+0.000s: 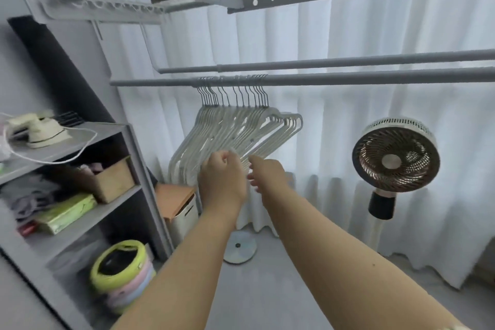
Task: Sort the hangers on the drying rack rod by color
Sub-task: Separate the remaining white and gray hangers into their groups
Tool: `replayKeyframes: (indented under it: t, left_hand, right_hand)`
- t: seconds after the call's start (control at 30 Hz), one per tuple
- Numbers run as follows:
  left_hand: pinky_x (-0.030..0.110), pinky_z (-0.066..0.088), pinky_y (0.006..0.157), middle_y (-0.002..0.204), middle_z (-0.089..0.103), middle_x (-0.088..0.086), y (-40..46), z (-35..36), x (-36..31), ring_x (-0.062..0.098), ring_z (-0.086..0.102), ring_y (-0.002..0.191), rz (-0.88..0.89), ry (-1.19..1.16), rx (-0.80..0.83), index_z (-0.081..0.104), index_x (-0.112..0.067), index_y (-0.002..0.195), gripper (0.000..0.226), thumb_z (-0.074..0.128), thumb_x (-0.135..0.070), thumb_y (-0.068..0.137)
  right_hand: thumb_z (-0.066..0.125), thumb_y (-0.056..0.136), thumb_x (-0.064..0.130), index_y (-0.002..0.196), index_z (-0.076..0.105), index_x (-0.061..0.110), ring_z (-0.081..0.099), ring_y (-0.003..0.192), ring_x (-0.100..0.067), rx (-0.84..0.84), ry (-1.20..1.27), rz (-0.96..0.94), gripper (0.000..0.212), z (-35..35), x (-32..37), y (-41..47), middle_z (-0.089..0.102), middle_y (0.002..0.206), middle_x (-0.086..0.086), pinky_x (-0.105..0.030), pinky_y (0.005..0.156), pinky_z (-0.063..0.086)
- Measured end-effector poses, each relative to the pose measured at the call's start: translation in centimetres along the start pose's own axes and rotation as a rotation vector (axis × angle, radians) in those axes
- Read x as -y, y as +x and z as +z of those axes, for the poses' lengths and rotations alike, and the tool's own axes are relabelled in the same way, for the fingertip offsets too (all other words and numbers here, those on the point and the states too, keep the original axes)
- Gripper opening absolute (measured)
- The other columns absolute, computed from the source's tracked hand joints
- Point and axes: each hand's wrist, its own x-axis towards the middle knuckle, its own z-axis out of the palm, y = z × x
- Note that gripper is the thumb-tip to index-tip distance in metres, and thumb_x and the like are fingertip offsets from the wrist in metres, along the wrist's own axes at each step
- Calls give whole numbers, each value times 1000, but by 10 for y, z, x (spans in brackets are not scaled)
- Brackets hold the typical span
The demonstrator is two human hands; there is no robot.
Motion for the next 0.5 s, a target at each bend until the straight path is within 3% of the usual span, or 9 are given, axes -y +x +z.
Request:
replayKeyframes:
  t: [0.1, 0.2, 0.3, 0.4, 0.5]
  left_hand:
    - [44, 45, 89, 106, 63, 8, 11, -10, 9, 29, 56, 102, -19, 21, 3, 60, -19, 95, 34, 34, -40, 96]
    - [43, 44, 85, 105, 64, 14, 20, -14, 16, 33, 57, 101, -31, 34, 0, 50, -23, 77, 32, 33, -42, 97]
    - [39, 41, 77, 105, 64, 16, 27, -14, 22, 34, 58, 101, -32, 36, 1, 44, -23, 72, 33, 35, -41, 98]
    - [34, 35, 69, 91, 62, 10, 31, -13, 24, 30, 57, 93, -39, 23, 15, 45, -21, 74, 31, 38, -39, 98]
    - [32, 34, 64, 78, 54, -4, 34, -11, 25, 21, 50, 79, -41, 19, 34, 49, -23, 75, 27, 40, -35, 97]
  right_hand:
    - [52, 71, 47, 74, 58, 14, 58, 76, -26, 10, 36, 43, 34, 22, 9, 15, 67, 85, -10, -40, 83, 50]
    - [53, 68, 51, 79, 59, 14, 57, 75, -26, 7, 68, 74, 39, 38, 19, 29, 63, 81, -8, -38, 77, 49]
    - [56, 77, 33, 79, 59, 12, 55, 73, -25, 22, 45, 105, 21, 44, 25, 33, 58, 74, -7, -35, 78, 49]
    - [58, 86, 18, 72, 49, 16, 52, 66, -19, 31, 110, 91, 16, 43, 26, 36, 53, 74, -4, -32, 72, 49]
    - [58, 77, 19, 71, 53, 11, 58, 71, -24, -2, 46, 94, 11, 41, 26, 38, 59, 75, -7, -31, 68, 46]
